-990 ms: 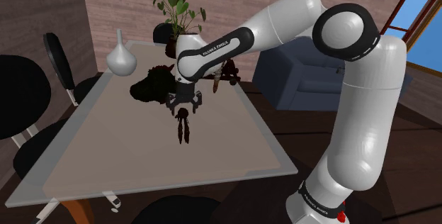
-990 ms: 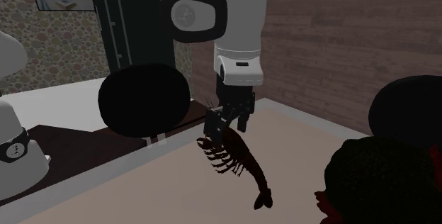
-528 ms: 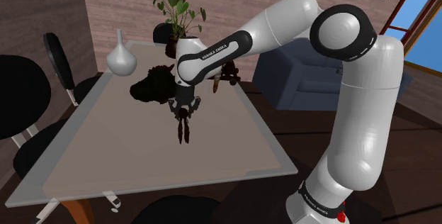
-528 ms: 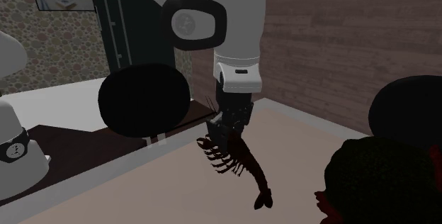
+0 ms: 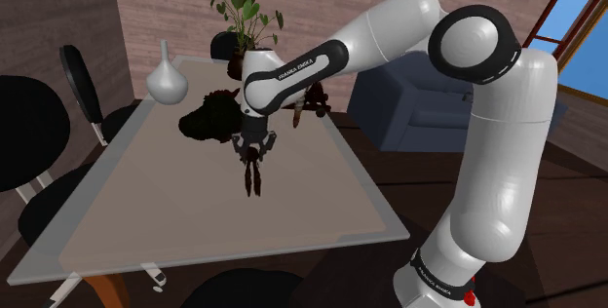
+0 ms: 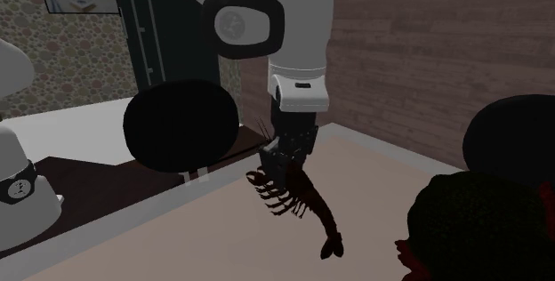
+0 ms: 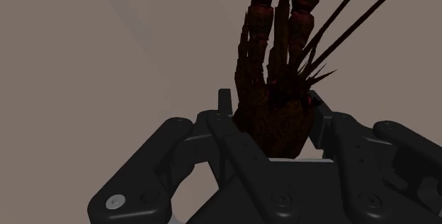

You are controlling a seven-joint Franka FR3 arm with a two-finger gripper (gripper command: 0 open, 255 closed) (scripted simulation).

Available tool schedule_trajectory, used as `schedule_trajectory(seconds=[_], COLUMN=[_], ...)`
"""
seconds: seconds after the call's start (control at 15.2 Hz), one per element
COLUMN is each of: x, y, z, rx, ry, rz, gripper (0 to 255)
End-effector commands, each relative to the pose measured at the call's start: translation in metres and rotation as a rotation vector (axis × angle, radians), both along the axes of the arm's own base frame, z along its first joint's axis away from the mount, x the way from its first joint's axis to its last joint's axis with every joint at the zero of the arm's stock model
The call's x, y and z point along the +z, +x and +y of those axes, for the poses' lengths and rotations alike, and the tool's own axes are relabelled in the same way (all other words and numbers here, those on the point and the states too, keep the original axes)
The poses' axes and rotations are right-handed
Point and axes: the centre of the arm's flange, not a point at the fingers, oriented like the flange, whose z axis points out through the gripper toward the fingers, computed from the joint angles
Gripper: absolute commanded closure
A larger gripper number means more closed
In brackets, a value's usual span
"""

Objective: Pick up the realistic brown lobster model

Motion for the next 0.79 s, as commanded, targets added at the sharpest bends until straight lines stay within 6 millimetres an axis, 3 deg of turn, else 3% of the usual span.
schedule_trajectory(seconds=[0.0,0.73], x=[0.009,0.067], y=[0.0,0.0], z=[-0.001,-0.001], rx=[0.0,0.0], ry=[0.0,0.0], rz=[0.0,0.0], gripper=[255,255])
